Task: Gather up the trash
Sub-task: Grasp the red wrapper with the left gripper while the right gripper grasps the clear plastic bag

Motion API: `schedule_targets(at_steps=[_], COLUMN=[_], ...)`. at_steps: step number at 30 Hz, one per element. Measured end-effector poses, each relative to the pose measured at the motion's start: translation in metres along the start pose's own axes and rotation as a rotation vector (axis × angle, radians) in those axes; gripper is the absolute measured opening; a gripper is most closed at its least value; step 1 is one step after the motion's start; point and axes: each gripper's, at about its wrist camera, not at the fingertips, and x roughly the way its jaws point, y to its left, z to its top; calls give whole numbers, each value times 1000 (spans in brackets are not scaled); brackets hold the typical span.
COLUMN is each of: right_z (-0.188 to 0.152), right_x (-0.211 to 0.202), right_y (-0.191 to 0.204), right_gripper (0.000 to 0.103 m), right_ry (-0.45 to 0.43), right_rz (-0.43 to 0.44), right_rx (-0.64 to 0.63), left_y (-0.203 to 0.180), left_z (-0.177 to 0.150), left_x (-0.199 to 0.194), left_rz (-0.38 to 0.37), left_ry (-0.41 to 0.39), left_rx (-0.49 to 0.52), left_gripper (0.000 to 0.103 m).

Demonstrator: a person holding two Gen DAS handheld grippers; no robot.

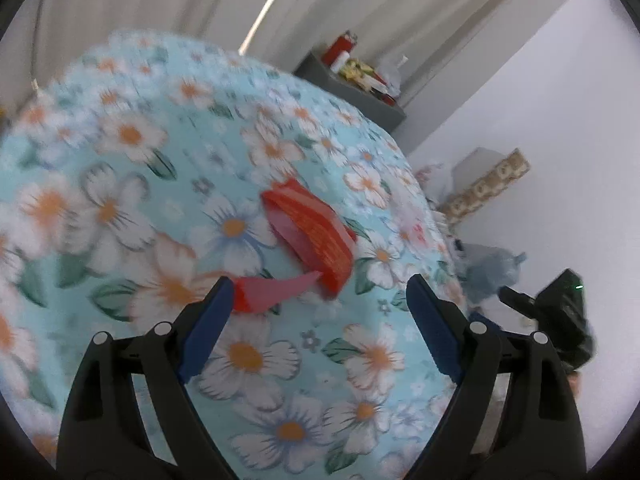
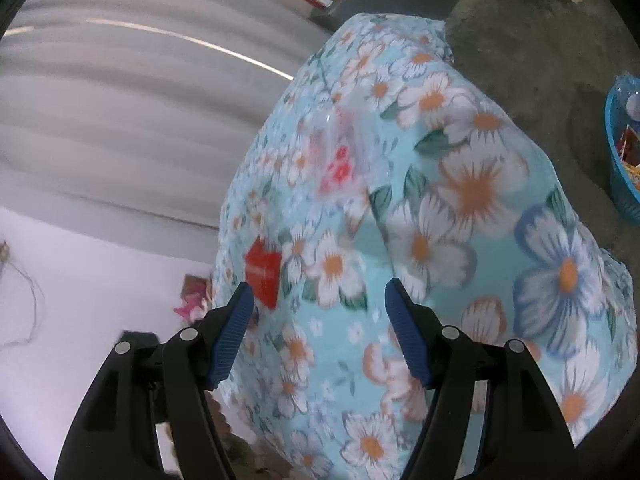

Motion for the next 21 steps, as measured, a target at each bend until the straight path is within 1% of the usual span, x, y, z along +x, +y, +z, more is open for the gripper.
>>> schedule_targets(at_steps=[2,4,5,6,7,9,11,12,13,18,21], right_z=[14,27,34,40,45,56,65,69,72,85,86], right_x=[5,13,18,23,28,41,52,54,56,72,75], right_y=[-5,-11,-17,-23,-29,-39,-48,-47,-45,-40,-36], right_gripper=[66,66,66,66,66,66,65,65,65,63,61], right_ry=[-2,-1,2,4,10,28,44,44,45,71,89], right_rz=[29,46,57,56,54,63,63,75,76,90,93], right_rx=[24,57,78,108,133,171,206,199,196,195,190], left_y=[5,4,4,5,7,10,10,10,8,1,-5], left_z=[5,10,12,14,15,17,16,15,15,14,12], left_x=[11,19,24,31,36,49,56,59,63,71,75], left_rz=[-42,-40,-33,-17,-14,-13,-20,-16,6,43,67], left_ry=[19,20,19,23,30,57,79,83,87,90,88], left_rx=[-40,-36,-34,-40,-49,-80,-91,-87,-80,-41,-9], left_gripper=[83,83,81,76,74,66,63,60,59,49,43])
